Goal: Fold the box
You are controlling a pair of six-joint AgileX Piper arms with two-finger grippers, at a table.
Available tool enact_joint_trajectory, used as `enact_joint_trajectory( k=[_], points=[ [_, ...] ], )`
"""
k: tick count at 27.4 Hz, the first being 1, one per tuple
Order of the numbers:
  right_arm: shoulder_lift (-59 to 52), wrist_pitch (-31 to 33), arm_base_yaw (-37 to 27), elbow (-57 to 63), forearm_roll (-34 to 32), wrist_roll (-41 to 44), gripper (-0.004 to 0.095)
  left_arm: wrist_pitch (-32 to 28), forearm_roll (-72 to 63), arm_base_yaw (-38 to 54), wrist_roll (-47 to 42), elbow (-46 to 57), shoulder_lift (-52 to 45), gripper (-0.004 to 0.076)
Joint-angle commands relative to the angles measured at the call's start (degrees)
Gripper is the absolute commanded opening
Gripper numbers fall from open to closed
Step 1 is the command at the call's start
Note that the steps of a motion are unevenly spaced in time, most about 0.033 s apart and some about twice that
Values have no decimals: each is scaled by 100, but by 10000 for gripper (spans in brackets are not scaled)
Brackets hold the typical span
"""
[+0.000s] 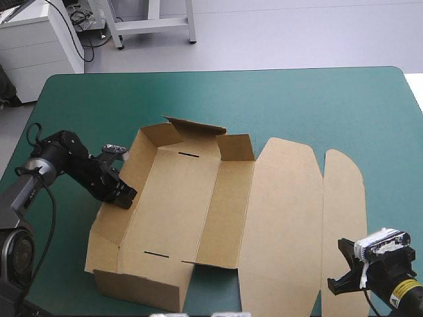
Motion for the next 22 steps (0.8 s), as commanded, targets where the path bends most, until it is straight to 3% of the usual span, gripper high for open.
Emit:
enact_joint_trajectory(
  k=[1, 5, 10, 18, 22],
  points=[
    [51, -379, -51, -131, -56, -26, -14, 297, 374, -177, 61, -770, -229, -8],
    [51, -379, -51, -131, -56, -26, -14, -17, 1151, -709, 74, -1734, -192, -8],
    [51, -379, -51, -131, -56, -26, -14, -212, 2998, -2309, 189, -3094, 271, -8],
    [51, -379, -51, -131, -56, -26, -14, -732, 4997, -3911, -199, -3328, 553, -8],
    [51, -379, -51, -131, -56, -26, -14, -1462, 5846, -4297, -474, -3328, 553, -8]
  ],
)
